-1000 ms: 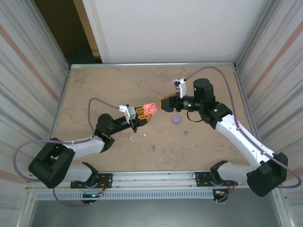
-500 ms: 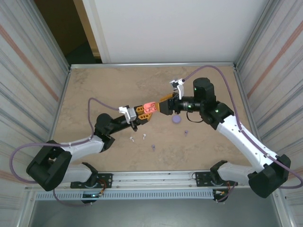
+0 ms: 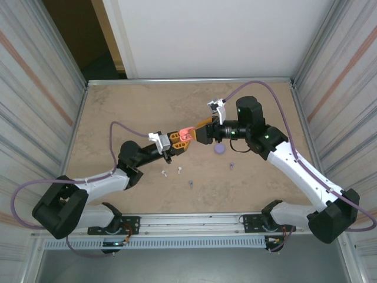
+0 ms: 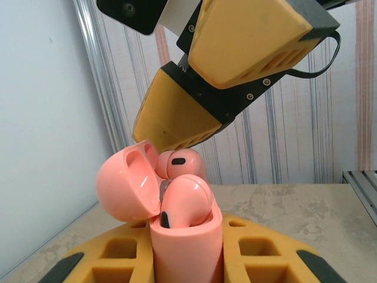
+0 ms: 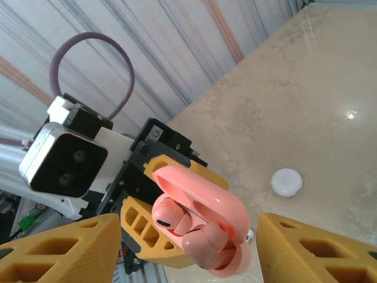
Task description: Insert the wireless bluetooth earbuds into the charging case
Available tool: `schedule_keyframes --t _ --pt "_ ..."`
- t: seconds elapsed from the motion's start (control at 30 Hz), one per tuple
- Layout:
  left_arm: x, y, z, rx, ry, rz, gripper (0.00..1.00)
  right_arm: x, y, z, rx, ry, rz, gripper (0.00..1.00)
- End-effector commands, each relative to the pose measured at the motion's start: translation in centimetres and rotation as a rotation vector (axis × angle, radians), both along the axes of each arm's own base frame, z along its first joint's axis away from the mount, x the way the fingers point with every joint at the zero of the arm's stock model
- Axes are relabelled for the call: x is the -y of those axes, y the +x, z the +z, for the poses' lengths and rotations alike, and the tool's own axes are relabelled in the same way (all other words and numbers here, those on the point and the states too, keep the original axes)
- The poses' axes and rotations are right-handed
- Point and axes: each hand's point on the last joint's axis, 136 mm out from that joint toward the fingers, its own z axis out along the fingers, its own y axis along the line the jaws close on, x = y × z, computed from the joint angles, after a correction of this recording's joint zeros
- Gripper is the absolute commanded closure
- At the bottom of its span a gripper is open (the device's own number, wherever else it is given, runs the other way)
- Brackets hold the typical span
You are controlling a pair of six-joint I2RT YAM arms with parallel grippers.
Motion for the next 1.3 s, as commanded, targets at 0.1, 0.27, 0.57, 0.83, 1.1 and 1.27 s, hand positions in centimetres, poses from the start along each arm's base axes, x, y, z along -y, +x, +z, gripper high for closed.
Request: schedule_keyframes --t 0.1,0.27,0.57,0.83,1.1,1.27 --pt "0.0 -0.4 2.3 0.065 -0.036 -0.006 1.0 1.2 0.5 0.6 0.053 -0.042 -0.067 0.37" --pt "0.1 -0.3 2.1 0.059 -0.027 -0.004 1.0 0.8 -0.5 0.8 0.031 -0.02 -0.013 0.39" --pt "0.2 -0.1 2.0 0.043 -0.026 -0.001 1.0 -0.1 -1.6 0.6 0.041 -0.039 0.04 0.43" --pt "0.2 0.0 1.9 0.033 -0.021 0.002 1.0 -0.3 -1.7 0.3 0.042 -0.046 0.047 0.46" --pt "0.2 0.0 1.8 0.028 -0.021 -0.002 1.0 -0.9 -1.8 0.3 0.043 -0.048 0.074 0.47" --pt "0.2 0.0 1.9 0.03 -0.022 -0.003 1.0 -1.2 -1.6 0.3 0.041 -0.049 0.078 0.47"
